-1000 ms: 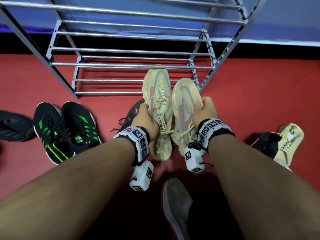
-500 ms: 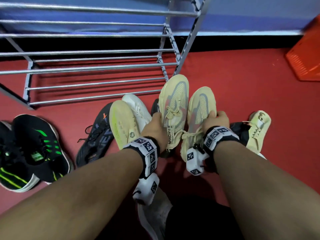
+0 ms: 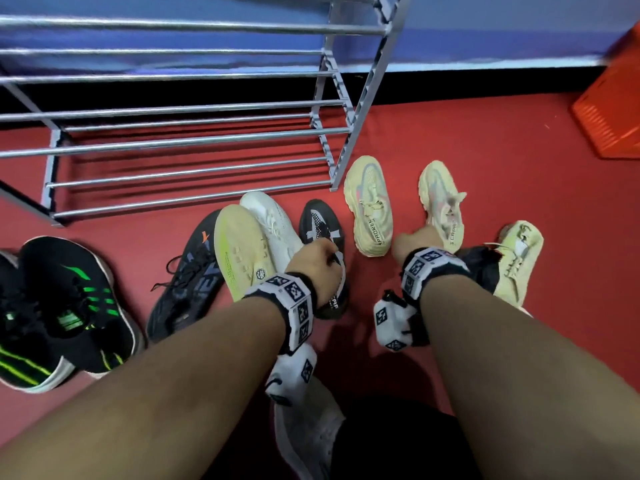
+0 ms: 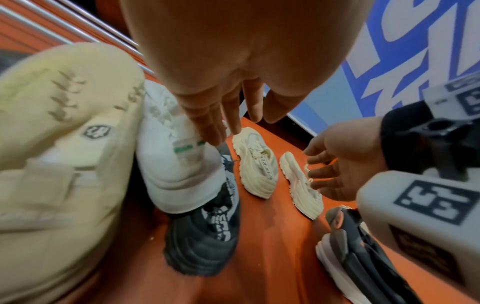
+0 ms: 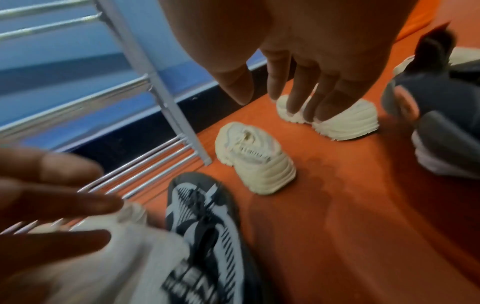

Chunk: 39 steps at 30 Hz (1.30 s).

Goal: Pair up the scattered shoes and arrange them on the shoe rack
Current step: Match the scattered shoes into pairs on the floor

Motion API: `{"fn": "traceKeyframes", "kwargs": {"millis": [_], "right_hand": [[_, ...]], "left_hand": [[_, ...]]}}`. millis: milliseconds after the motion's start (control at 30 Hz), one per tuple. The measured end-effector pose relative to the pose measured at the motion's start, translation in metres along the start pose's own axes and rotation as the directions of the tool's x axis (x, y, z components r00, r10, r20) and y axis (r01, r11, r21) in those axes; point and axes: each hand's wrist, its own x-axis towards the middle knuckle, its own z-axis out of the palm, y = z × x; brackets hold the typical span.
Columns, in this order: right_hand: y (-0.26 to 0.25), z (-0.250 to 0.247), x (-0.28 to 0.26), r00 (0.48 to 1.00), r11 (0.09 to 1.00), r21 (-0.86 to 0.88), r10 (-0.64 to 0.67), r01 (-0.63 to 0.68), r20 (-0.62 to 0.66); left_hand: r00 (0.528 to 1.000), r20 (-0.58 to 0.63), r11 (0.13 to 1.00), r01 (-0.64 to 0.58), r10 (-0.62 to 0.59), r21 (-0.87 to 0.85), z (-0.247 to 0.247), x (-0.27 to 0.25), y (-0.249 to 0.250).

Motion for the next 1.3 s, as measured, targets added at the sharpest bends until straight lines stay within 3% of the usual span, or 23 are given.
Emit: {"fn": "traceKeyframes", "kwargs": {"millis": [167, 467, 667, 833, 1000, 1300], "right_hand": [[-0.010, 0.035, -0.022, 0.984, 0.991, 0.000, -0.133, 0.134, 0.119], [-0.024, 0.057, -0.043, 0.966, 0.970, -0.039, -0.235, 0.240, 0.104], [-0.047, 0.086, -0.063, 0.932, 0.942, -0.073, -0.310, 0.329, 0.190], [-0.077, 0.109, -0.084, 0.873, 0.884, -0.116, -0.413, 0.452, 0.261], [-0.118, 0.130, -0.122, 0.810, 0.840, -0.066, -0.493, 0.538, 0.319], [-0.161, 0.202, -0.230, 0.652, 0.723, 0.033, -0.640, 0.690, 0.407]], "left_hand": [[0.997, -0.070, 1.000, -0.030, 0.030, 0.002, -0.020, 0.000, -0.013], [0.991, -0.136, 0.999, -0.014, 0.019, 0.042, -0.046, 0.002, -0.043], [0.987, -0.157, 0.999, 0.030, -0.023, 0.043, -0.065, -0.001, -0.065], [0.975, -0.221, 0.995, 0.054, -0.033, 0.089, -0.098, -0.008, -0.080], [0.934, -0.350, 0.997, 0.079, -0.069, 0.014, -0.148, -0.021, -0.087], [0.807, -0.556, 0.977, 0.208, -0.201, -0.051, -0.247, -0.086, -0.161]]}}
